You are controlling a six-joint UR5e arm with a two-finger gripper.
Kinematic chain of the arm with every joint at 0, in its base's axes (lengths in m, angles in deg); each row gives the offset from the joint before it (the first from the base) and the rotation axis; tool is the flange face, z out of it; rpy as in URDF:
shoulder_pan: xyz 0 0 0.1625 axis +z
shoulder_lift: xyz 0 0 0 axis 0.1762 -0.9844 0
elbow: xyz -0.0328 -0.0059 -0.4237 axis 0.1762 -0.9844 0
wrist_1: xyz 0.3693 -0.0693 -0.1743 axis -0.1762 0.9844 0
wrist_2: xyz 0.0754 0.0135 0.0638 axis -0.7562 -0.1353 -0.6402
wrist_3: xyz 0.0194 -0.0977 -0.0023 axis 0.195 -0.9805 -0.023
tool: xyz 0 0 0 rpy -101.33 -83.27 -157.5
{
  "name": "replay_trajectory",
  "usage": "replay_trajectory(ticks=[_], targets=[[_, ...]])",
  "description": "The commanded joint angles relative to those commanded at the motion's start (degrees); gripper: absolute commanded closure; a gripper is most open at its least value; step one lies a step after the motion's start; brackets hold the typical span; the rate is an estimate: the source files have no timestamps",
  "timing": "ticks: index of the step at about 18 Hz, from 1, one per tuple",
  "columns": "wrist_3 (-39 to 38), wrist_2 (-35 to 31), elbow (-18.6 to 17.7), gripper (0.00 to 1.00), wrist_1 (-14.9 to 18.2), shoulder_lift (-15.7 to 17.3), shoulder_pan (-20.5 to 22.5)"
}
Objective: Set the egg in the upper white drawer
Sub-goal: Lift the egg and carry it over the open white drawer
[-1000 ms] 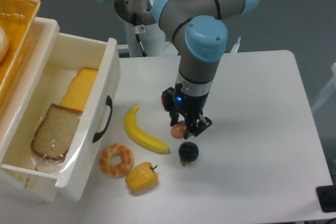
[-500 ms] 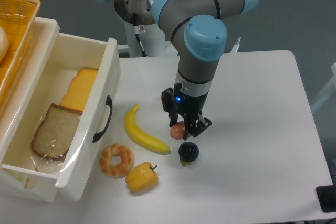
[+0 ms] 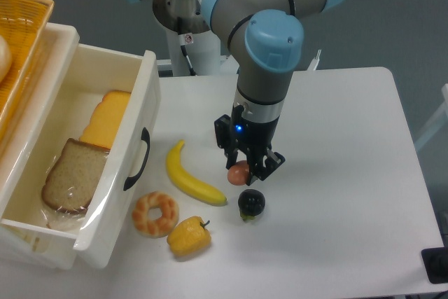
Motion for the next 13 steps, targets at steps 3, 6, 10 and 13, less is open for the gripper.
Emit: replay_trajectory(ticks=[3,6,10,13], targets=[[-1.3,1.6,-0.2,0.79,-0.2,2.7,-0.2],[-1.8,3.3,-0.3,0.79,-0.1,5.0,-1.0],[-3.1,3.6,-1.3,0.79,0.0,7.3,-4.5],[-4.8,4.1,-1.4,0.79,0.0,8.7,-6.8]])
